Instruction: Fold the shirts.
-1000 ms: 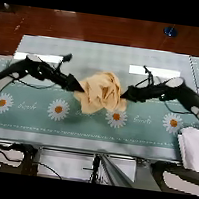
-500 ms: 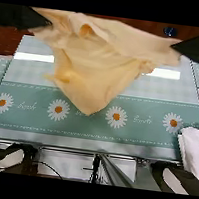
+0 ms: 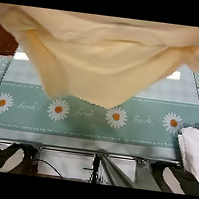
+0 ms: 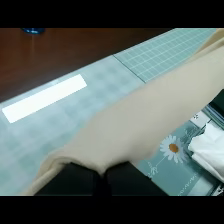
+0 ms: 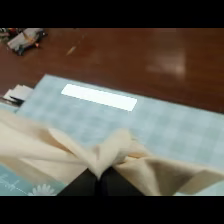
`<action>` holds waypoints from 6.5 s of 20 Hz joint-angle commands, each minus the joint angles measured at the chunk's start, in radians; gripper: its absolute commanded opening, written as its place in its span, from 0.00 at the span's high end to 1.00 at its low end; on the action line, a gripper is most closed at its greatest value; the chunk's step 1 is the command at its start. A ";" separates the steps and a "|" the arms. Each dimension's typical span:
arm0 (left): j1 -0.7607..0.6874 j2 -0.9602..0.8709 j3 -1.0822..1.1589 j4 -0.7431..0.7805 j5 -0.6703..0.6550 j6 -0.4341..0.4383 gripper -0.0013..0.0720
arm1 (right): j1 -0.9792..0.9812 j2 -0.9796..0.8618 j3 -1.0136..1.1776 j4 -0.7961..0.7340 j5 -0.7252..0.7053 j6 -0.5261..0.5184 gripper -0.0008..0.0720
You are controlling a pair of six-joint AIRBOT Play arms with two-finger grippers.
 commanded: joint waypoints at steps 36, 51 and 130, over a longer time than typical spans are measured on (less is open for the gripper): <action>-0.167 -0.571 -0.667 -0.163 0.454 0.167 0.95 | 0.019 -0.508 -0.560 0.076 -0.269 -0.243 0.95; -0.216 -0.718 -0.665 -0.250 0.583 0.284 0.88 | 0.166 -0.601 -0.560 -0.235 -0.441 -0.236 0.95; -0.091 -0.310 -0.491 0.727 0.172 -0.101 0.95 | 0.038 -0.495 -0.499 -0.579 -0.161 -0.107 0.95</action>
